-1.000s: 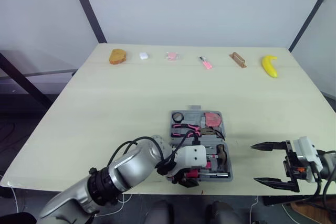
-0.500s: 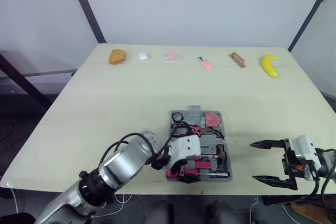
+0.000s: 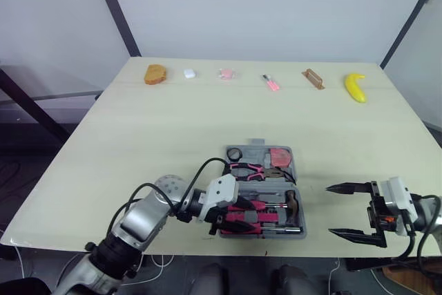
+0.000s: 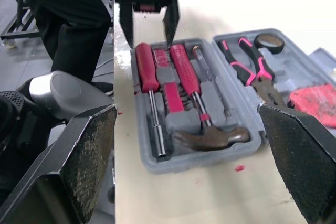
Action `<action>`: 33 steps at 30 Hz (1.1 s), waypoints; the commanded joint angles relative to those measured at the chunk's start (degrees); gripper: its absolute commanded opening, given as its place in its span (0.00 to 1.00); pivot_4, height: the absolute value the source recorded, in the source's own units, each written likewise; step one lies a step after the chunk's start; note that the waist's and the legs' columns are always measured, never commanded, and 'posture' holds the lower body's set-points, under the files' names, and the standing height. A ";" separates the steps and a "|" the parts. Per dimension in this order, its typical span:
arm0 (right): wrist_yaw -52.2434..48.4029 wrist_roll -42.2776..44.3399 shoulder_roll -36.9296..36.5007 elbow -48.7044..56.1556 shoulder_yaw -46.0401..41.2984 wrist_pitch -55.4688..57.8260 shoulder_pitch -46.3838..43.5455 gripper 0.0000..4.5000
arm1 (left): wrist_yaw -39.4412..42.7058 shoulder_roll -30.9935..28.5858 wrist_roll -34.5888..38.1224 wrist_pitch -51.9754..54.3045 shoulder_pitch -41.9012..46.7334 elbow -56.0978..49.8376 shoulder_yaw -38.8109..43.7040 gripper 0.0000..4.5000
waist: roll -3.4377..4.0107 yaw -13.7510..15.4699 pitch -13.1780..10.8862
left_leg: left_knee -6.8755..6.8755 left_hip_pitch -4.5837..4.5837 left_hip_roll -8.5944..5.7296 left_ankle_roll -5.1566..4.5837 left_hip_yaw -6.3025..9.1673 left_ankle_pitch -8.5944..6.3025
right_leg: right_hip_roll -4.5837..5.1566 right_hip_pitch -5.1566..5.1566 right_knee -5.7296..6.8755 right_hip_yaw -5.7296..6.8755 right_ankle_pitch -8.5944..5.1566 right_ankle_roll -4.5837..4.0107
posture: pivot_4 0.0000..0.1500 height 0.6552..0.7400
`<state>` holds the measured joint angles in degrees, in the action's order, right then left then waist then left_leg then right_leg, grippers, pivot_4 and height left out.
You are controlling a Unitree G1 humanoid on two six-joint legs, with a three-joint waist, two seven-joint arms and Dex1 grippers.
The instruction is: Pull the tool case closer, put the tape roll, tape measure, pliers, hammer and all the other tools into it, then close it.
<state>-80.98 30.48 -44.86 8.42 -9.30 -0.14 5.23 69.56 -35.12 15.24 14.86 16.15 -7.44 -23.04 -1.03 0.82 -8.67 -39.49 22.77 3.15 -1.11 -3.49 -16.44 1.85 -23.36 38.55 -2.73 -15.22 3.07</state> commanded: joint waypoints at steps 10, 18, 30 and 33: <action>-0.12 0.20 -0.15 0.23 -0.05 -0.64 -0.87 1.00 | 1.61 4.42 -4.88 -10.80 -0.01 8.48 -1.97 0.01 | 0.02 -0.01 0.01 | 0.00 -0.01 0.00 0.00 -0.01 0.00 | -0.01 0.00 0.02 -0.01 0.00 0.00 | 1.00 1.00; 0.43 0.42 0.06 0.51 -0.57 -0.64 -0.47 1.00 | 2.23 6.73 -7.50 -13.95 0.87 13.86 -2.85 0.01 | 0.03 -0.01 0.02 | 0.00 -0.01 0.00 0.00 0.00 0.00 | -0.01 0.00 0.02 -0.01 0.00 0.00 | 1.00 1.00; 0.93 0.12 0.38 0.65 -0.50 -1.26 0.25 1.00 | 2.77 5.25 -15.26 -24.03 -0.66 18.32 -7.44 0.01 | 0.15 -0.01 0.12 | 0.00 -0.04 0.00 0.00 -0.02 0.00 | 0.00 0.02 0.02 -0.03 0.00 0.00 | 1.00 1.00; 1.16 0.06 0.47 0.68 -0.39 -1.24 0.18 1.00 | 2.24 5.80 -14.36 -22.56 -0.87 18.09 -6.88 0.01 | 0.19 -0.02 0.15 | 0.00 -0.13 0.00 0.00 -0.01 0.00 | 0.00 0.10 0.02 -0.02 0.00 0.00 | 1.00 1.00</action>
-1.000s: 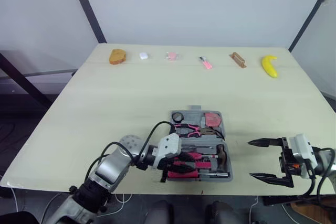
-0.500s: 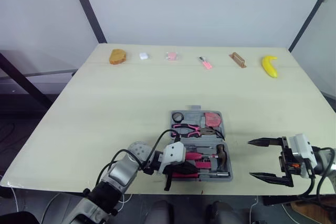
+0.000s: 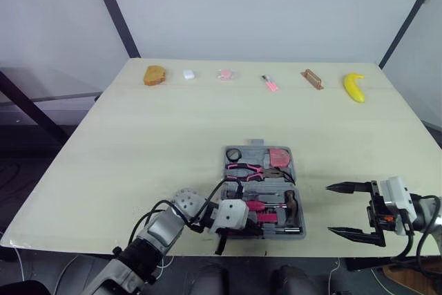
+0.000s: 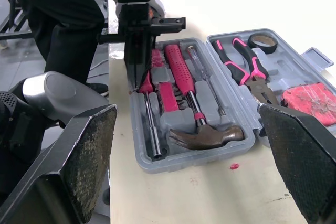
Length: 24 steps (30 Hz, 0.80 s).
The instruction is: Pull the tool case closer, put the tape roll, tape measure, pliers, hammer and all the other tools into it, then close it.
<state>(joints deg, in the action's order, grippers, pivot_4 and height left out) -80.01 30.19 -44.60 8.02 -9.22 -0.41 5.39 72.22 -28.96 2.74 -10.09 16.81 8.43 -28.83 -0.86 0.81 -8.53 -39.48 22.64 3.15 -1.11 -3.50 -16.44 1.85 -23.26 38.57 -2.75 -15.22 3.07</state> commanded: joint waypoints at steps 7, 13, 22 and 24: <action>4.90 -3.28 1.27 -0.87 1.05 -0.39 -1.45 1.00 | 2.89 -1.60 11.34 15.29 -1.55 -5.32 6.03 0.01 | 0.04 -0.28 0.02 | 0.00 -0.10 0.04 0.00 0.03 0.00 | -0.03 0.09 0.02 0.03 -0.01 -0.01 | 1.00 1.00; 11.57 -5.54 5.04 -3.40 0.94 -1.85 -4.16 1.00 | -0.84 -3.49 17.35 24.82 -1.07 -8.64 14.51 0.01 | 0.01 -0.11 0.00 | 0.00 -0.05 0.03 0.00 0.04 0.00 | -0.01 0.06 0.02 0.05 0.00 0.00 | 1.00 1.00; 18.67 -13.85 7.63 -12.42 6.50 -0.33 -11.60 1.00 | -6.87 -5.68 17.45 22.40 -2.87 -4.25 24.85 0.01 | 0.02 -0.06 0.00 | 0.03 0.00 0.04 0.00 0.02 0.00 | -0.01 0.00 0.00 0.07 -0.01 -0.01 | 1.00 1.00; 19.25 -14.98 8.03 -14.60 7.70 0.28 -13.13 1.00 | -6.89 -6.07 15.69 19.23 -2.38 -0.66 25.15 0.01 | 0.02 -0.12 0.00 | 0.03 0.00 0.04 0.00 0.00 0.00 | -0.01 0.00 0.00 0.05 0.00 -0.01 | 1.00 1.00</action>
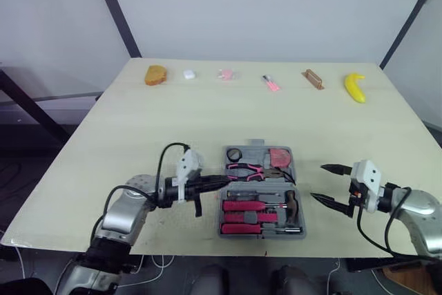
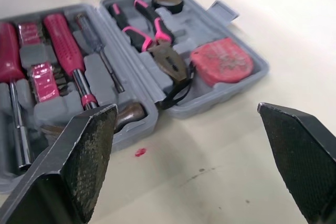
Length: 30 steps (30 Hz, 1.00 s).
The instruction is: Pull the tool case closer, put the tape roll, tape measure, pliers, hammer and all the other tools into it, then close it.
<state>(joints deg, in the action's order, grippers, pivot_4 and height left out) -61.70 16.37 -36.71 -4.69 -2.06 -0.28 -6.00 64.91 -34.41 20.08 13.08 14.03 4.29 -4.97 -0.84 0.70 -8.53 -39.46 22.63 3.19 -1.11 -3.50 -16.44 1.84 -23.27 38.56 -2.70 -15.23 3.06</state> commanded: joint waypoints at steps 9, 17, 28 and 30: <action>-0.35 -3.94 0.93 -10.19 3.63 -2.25 -6.29 0.52 | 1.16 -0.40 -4.44 -11.46 3.99 18.52 2.05 0.00 | 0.00 0.02 0.00 | 0.00 0.03 0.00 0.00 -0.04 0.00 | 0.00 -0.04 -0.02 -0.01 0.00 0.00 | 1.00 1.00; 0.91 -8.43 3.26 -14.17 7.74 -3.35 -9.80 0.03 | 4.04 1.66 -7.31 -13.59 9.11 28.16 -0.28 0.00 | 0.00 -0.05 0.00 | 0.00 0.09 0.00 0.00 -0.06 0.00 | -0.01 -0.11 0.02 -0.02 0.01 0.00 | 1.00 1.00; 1.79 -10.89 6.11 -15.50 10.82 -3.35 -11.65 0.03 | 5.15 5.33 -10.73 -15.78 11.27 30.32 -2.79 0.00 | 0.00 -0.09 0.00 | 0.00 0.15 0.00 0.00 -0.11 0.00 | -0.01 -0.20 0.05 -0.10 0.01 0.01 | 1.00 1.00; 1.96 -11.05 6.48 -15.45 11.03 -3.31 -11.83 0.03 | 5.15 5.75 -10.99 -15.69 11.34 30.30 -2.76 0.00 | 0.00 -0.25 0.00 | 0.01 0.15 0.00 0.01 -0.12 0.00 | -0.02 -0.20 0.06 -0.12 0.01 0.01 | 1.00 1.00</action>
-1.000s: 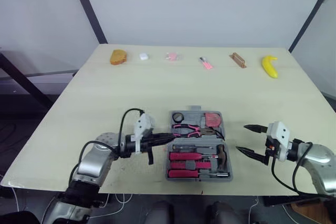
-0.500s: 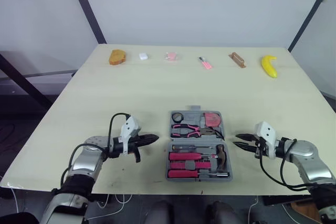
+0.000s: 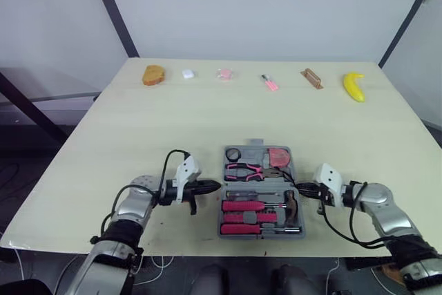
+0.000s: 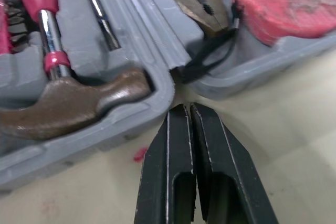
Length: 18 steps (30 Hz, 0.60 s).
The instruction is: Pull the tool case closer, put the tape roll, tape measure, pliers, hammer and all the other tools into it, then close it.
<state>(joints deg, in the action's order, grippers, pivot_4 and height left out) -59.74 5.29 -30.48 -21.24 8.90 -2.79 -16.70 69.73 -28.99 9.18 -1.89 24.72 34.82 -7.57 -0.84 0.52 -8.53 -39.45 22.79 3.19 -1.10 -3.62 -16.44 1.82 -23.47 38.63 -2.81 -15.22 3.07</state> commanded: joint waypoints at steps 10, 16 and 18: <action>-0.02 -0.48 0.77 1.00 0.38 -1.41 -0.74 0.03 | 0.11 1.81 -0.87 -0.46 0.88 -0.54 -0.30 0.00 | 0.00 -0.45 0.00 | 0.00 0.00 0.00 0.00 0.01 0.00 | 0.00 0.00 0.00 0.00 0.00 0.00 | 1.00 1.00; -0.14 -0.48 0.57 1.21 0.30 -1.58 -0.46 0.03 | 0.68 2.68 -1.55 -0.24 0.99 -0.60 -0.99 0.00 | 0.00 -0.37 0.00 | 0.00 0.00 0.00 0.00 0.00 0.00 | 0.01 0.00 0.00 0.00 0.00 0.00 | 1.00 1.00; -0.05 -0.51 0.54 1.34 0.27 -1.61 -0.36 0.03 | 1.01 2.90 -1.56 0.08 0.84 -0.88 -1.22 0.00 | 0.00 -0.37 0.00 | 0.00 0.00 0.00 0.00 0.00 0.00 | 0.01 0.00 0.01 0.00 0.00 0.00 | 1.00 1.00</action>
<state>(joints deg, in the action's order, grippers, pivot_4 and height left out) -59.49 4.43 -30.18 -21.29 9.04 -2.92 -16.89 69.85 -26.96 7.93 -1.81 25.05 34.81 -7.44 -0.84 0.15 -8.53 -39.45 22.79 3.19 -1.11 -3.62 -16.44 1.83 -23.47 38.64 -2.81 -15.22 3.07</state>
